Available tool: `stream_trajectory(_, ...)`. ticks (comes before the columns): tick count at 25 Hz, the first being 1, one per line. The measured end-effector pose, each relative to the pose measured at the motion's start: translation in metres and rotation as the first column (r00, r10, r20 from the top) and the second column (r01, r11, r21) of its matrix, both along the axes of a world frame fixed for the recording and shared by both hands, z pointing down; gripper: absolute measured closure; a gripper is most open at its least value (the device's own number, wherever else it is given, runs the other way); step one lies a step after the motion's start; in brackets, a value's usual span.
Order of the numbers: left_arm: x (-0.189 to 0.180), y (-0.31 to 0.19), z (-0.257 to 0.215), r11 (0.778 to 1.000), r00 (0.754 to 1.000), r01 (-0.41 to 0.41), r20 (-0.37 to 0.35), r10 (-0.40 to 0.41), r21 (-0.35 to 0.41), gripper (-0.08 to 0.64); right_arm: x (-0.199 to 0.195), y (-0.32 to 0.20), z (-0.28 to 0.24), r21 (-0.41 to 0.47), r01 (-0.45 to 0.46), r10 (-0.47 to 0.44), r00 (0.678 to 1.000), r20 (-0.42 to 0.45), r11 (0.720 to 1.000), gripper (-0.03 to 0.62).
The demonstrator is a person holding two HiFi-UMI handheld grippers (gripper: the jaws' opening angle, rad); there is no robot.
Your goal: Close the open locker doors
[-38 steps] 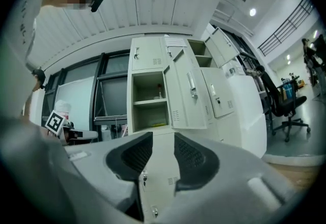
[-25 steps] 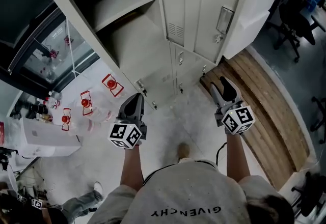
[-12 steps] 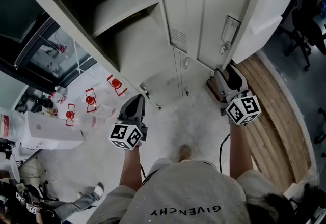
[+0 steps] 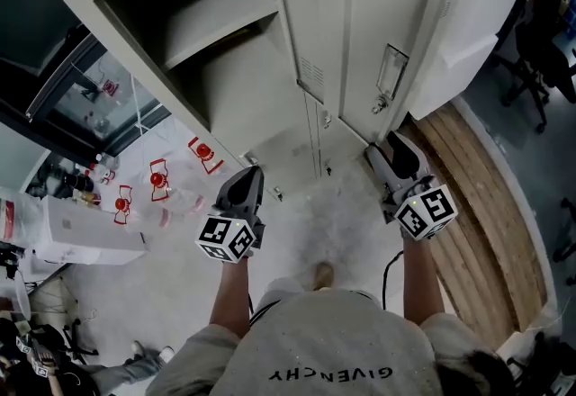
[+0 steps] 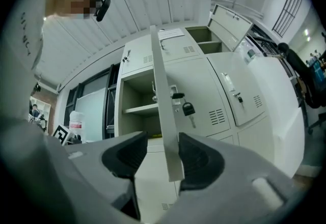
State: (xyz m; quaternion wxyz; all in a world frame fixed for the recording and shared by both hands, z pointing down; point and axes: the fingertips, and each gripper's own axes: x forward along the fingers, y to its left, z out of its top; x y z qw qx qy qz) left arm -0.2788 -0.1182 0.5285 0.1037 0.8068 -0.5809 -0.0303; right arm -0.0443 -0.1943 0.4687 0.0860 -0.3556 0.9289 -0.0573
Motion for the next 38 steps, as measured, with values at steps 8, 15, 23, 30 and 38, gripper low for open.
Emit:
stream_trajectory(8, -0.020, 0.014, 0.006, 0.999, 1.000, 0.031, -0.001, -0.031, -0.018, 0.563, -0.036, 0.036, -0.001, -0.007, 0.087, -0.087, 0.996, 0.026, 0.996, 0.414)
stream_trajectory(15, -0.049, 0.028, 0.001, 0.999, 0.999, 0.043, -0.001, -0.043, 0.002, 0.563, -0.082, 0.066, 0.004, -0.007, 0.174, -0.173, 0.985, 0.021, 0.985, 0.446)
stream_trajectory(23, -0.108, 0.042, -0.009, 0.995, 0.995, 0.101, -0.005, -0.101, 0.013, 0.563, -0.147, 0.085, 0.005, -0.027, 0.242, -0.243, 0.970, 0.001, 0.970, 0.466)
stream_trajectory(30, -0.159, 0.055, -0.011, 0.988, 0.988, 0.153, 0.000, -0.153, 0.014, 0.563, -0.205, 0.090, 0.007, -0.030, 0.295, -0.295, 0.955, 0.001, 0.955, 0.469)
stream_trajectory(38, -0.214, 0.072, -0.013, 0.973, 0.973, 0.230, -0.001, -0.230, 0.023, 0.563, -0.261, 0.085, 0.009, -0.024, 0.353, -0.353, 0.935, -0.010, 0.935, 0.469)
